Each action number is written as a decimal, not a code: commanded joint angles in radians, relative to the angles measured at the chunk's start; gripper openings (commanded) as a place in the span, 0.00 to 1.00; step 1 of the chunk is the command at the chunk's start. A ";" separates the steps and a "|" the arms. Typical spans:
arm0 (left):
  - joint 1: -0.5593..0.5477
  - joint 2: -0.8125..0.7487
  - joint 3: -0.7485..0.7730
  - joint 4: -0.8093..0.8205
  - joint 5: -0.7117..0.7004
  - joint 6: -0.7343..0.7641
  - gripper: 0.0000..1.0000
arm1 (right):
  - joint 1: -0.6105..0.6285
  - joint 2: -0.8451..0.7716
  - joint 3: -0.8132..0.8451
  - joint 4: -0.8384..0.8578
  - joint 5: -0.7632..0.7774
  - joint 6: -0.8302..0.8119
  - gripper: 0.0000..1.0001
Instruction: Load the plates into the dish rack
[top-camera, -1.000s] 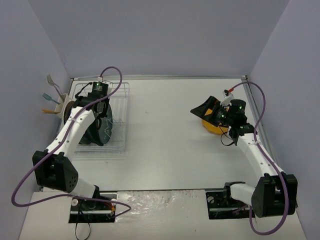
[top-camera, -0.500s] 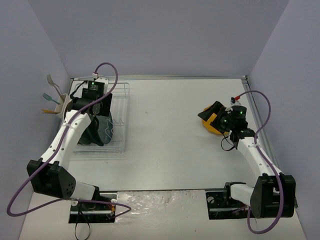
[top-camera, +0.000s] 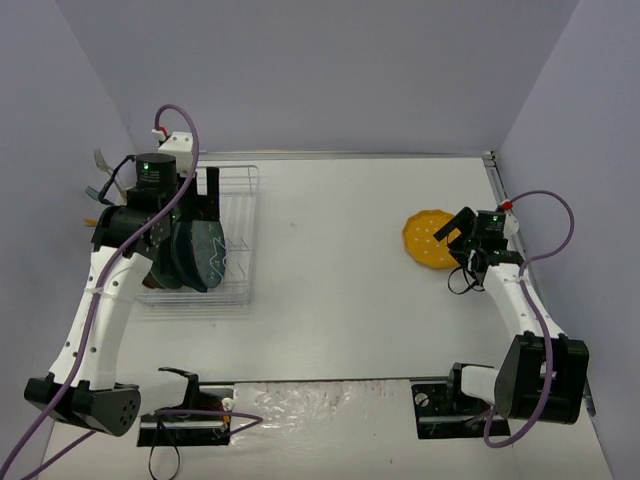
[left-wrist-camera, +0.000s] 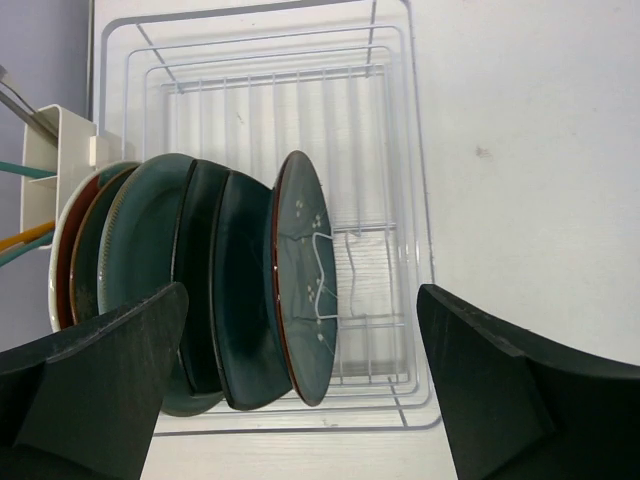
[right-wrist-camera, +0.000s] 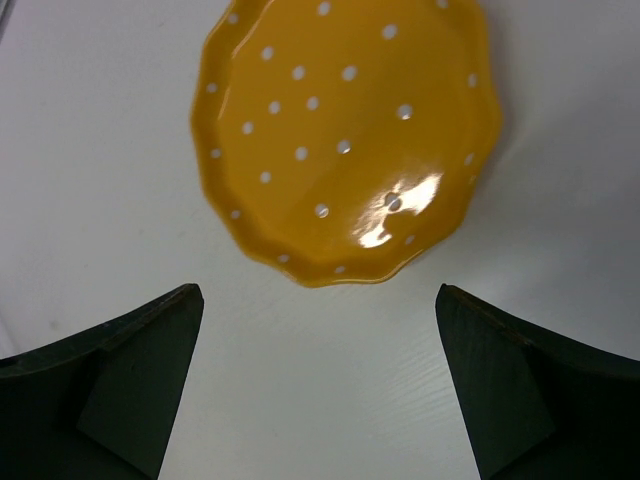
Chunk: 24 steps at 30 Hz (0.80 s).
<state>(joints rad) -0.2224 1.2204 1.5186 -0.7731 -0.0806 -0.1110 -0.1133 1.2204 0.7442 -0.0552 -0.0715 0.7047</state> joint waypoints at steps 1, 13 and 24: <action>0.009 -0.056 0.025 -0.006 0.098 -0.060 0.97 | -0.042 0.064 0.060 -0.046 0.198 0.015 0.94; 0.009 -0.123 -0.078 -0.006 0.219 -0.118 0.97 | -0.083 0.336 0.145 0.044 0.157 0.015 0.67; 0.009 -0.133 -0.097 0.002 0.245 -0.138 0.97 | -0.082 0.412 0.110 0.146 0.142 0.028 0.47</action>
<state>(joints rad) -0.2192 1.1102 1.4109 -0.8150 0.1396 -0.2223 -0.1944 1.6330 0.8452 0.0219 0.0620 0.7212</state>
